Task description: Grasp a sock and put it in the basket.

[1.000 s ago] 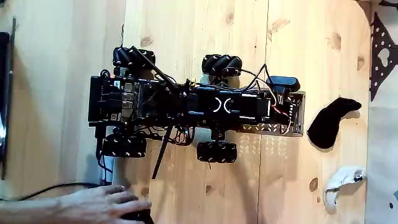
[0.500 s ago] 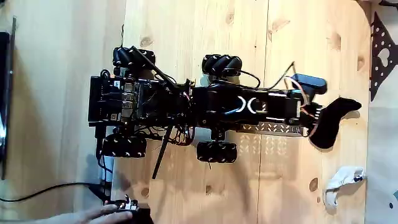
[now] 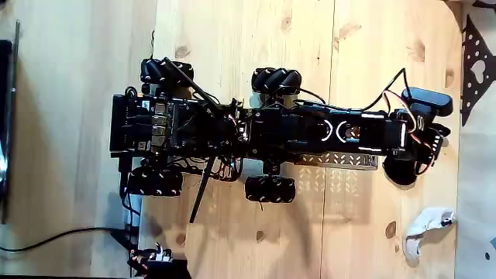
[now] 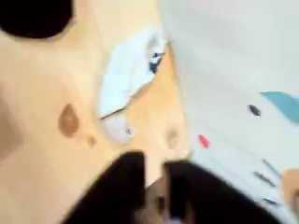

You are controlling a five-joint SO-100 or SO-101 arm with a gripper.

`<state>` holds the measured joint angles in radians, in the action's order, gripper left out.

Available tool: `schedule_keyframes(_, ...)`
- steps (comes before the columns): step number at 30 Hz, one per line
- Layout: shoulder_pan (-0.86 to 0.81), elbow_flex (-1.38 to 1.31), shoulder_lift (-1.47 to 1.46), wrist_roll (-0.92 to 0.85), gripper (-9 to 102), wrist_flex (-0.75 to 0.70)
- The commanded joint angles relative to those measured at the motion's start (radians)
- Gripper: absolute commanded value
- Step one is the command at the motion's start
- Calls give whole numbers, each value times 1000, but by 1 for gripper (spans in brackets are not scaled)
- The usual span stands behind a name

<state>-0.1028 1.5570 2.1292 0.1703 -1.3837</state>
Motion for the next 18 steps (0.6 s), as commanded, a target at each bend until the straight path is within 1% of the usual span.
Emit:
schedule_keyframes(1, -14, -66, -18, -14, 1, 17)
schedule_keyframes(4, -38, -138, -55, -14, 1, 29)
schedule_keyframes(8, -26, -170, -140, 8, 1, 124)
schedule_keyframes(11, -6, -175, -199, 25, 5, 193)
schedule_keyframes(18, 29, -175, -298, 11, 5, 319)
